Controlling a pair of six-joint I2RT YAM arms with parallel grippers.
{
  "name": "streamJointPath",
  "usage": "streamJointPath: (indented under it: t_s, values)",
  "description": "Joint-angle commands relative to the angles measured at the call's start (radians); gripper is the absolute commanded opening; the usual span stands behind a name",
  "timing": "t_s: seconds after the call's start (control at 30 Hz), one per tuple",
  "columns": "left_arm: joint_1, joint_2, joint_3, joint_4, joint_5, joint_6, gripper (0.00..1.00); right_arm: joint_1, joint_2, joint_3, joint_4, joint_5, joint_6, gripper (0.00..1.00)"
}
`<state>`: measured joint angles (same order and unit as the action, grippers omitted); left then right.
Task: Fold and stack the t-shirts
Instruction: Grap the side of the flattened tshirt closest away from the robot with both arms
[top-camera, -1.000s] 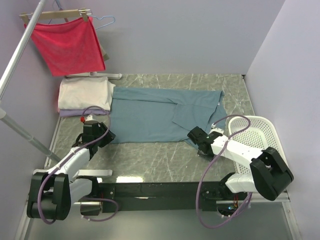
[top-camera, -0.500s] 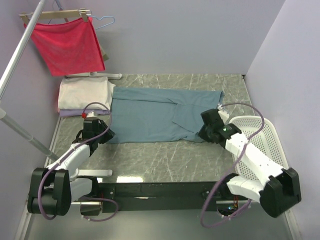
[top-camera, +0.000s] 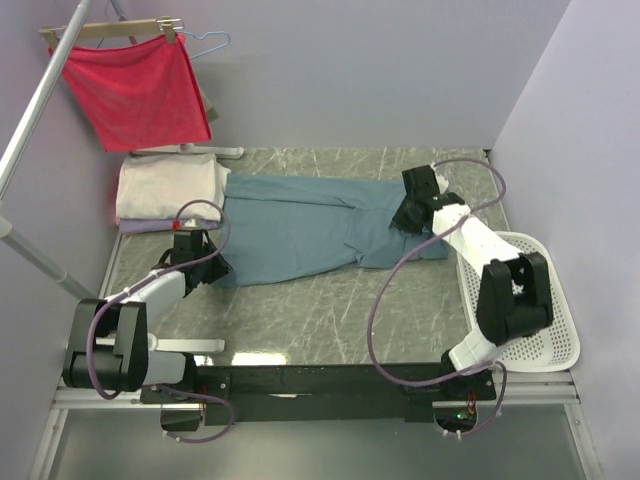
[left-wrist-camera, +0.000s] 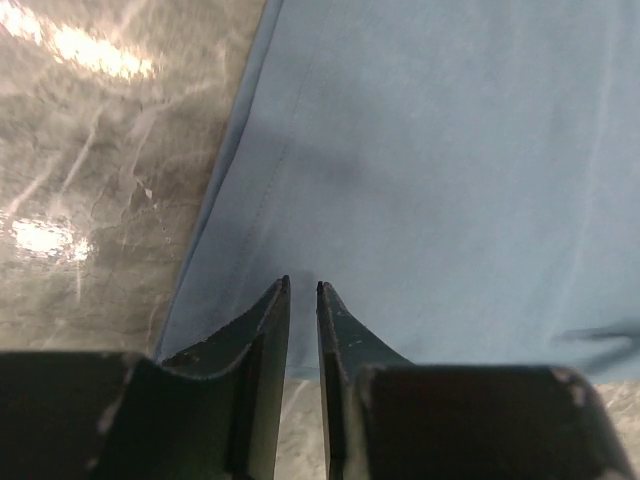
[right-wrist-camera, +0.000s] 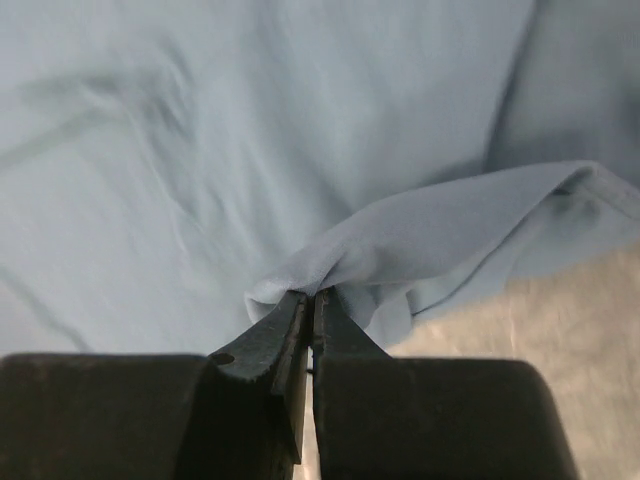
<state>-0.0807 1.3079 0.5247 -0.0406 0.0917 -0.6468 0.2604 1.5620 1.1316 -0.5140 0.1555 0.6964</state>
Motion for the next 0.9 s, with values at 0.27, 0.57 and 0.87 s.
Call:
streamJointPath:
  t_s: [0.27,0.57,0.87]
  values:
    - [0.006,0.09,0.047,0.071,0.042,0.03,0.22,-0.052,0.161,0.176,0.046,0.015,-0.104,0.4]
    - [0.006,0.125,0.057,0.079,0.042,0.039,0.21,-0.082,-0.034,0.016,0.023,0.033,-0.124,0.68]
    - [0.006,0.123,0.052,0.087,0.048,0.042,0.22,-0.174,0.108,0.008,0.124,-0.109,-0.126,0.61]
